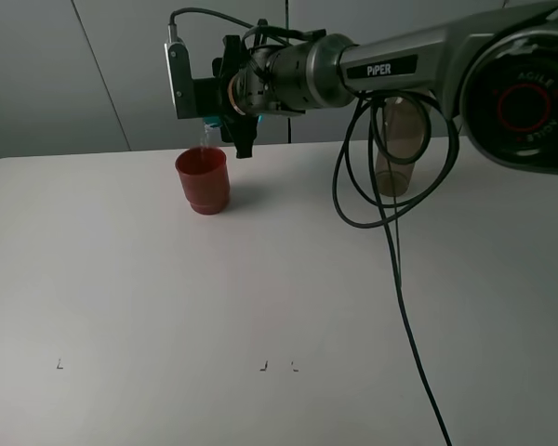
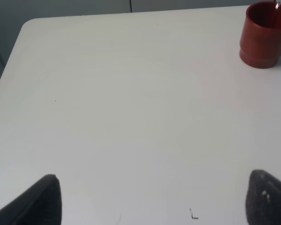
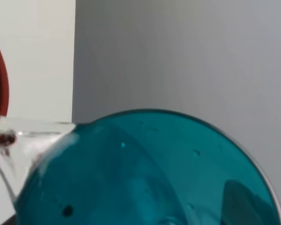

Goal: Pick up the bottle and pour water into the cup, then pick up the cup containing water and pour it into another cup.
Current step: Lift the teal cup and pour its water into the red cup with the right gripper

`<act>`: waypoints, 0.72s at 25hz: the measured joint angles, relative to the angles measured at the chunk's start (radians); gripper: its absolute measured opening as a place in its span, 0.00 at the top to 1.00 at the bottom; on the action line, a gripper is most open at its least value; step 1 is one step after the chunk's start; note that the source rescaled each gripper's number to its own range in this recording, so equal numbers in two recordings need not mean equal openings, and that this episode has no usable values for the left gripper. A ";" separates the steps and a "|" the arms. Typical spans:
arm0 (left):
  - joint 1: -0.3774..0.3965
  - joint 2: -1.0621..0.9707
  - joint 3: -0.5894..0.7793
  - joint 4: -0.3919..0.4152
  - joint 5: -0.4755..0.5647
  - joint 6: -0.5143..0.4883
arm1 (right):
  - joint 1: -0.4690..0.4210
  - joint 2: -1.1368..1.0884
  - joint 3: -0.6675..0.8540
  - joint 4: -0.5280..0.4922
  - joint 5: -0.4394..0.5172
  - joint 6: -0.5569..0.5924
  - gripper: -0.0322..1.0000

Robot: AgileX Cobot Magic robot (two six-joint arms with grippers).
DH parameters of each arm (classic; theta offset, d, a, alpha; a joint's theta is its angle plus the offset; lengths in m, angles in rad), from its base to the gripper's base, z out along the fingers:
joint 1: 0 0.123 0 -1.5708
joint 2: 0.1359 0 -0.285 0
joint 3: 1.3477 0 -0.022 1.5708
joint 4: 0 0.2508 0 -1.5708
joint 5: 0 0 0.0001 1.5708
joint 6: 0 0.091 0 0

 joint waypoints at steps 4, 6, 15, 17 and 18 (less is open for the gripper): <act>0.000 0.000 0.000 0.000 0.000 0.000 | 0.002 0.000 0.000 -0.030 -0.006 0.000 0.90; 0.000 0.000 0.000 0.000 0.000 0.000 | 0.002 0.000 0.000 -0.054 -0.006 0.000 0.90; 0.000 0.000 0.000 0.000 0.000 0.000 | 0.002 0.000 -0.001 -0.162 -0.034 0.000 0.90; 0.000 0.000 0.000 0.000 0.000 0.000 | 0.002 0.000 -0.002 -0.183 -0.054 0.000 0.90; 0.000 0.000 0.000 0.000 0.000 0.000 | 0.002 0.000 -0.002 -0.188 -0.063 0.000 0.90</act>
